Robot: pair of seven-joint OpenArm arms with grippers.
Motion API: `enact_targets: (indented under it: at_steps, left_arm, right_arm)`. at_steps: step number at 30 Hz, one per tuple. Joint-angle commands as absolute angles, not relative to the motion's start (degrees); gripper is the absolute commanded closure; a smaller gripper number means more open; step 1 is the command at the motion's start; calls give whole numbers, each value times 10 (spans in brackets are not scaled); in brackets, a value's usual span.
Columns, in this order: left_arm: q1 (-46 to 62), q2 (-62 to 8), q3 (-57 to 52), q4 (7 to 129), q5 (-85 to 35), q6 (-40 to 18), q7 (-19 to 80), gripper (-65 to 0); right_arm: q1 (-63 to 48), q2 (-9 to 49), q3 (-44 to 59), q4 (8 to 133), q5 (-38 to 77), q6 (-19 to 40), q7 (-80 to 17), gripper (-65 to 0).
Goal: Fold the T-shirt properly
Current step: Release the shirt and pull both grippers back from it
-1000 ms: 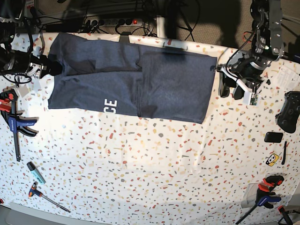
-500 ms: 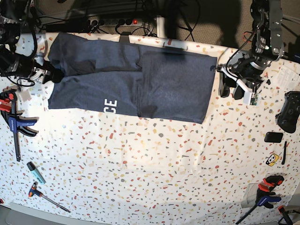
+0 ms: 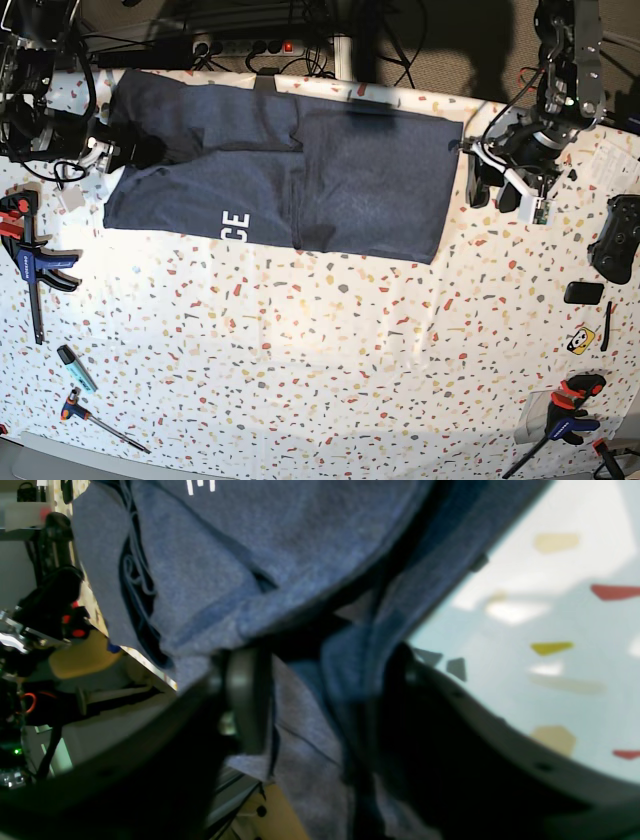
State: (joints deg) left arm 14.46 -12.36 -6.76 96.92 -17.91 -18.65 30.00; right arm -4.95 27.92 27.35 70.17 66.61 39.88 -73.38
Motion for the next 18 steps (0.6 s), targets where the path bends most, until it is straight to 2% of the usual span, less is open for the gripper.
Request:
enact_targets:
  at_steps: [1, 3, 7, 11, 14, 18]
  left_arm:
    - [142, -128, -70, 981, -185, -189, 287, -273]
    - [142, -128, -70, 981, -185, -189, 287, -273]
    - [142, -128, -70, 981, -185, -189, 291, -273]
    - [142, -128, -70, 981, -185, -189, 291, -273]
    - [142, -127, -70, 981, -185, -189, 291, -273]
    - [142, -128, -70, 981, -185, -189, 292, -273]
  right_arm:
    - [-45, 290, 277, 708, 682, 400, -731, -237]
    - [-45, 290, 277, 708, 682, 400, -726, -200]
    - [-44, 290, 277, 708, 689, 400, -720, -192]
    - [-44, 290, 277, 708, 712, 400, -720, -68]
    - [-42, 290, 277, 708, 706, 400, -720, 0]
    - [-38, 292, 277, 709, 708, 400, -720, 0]
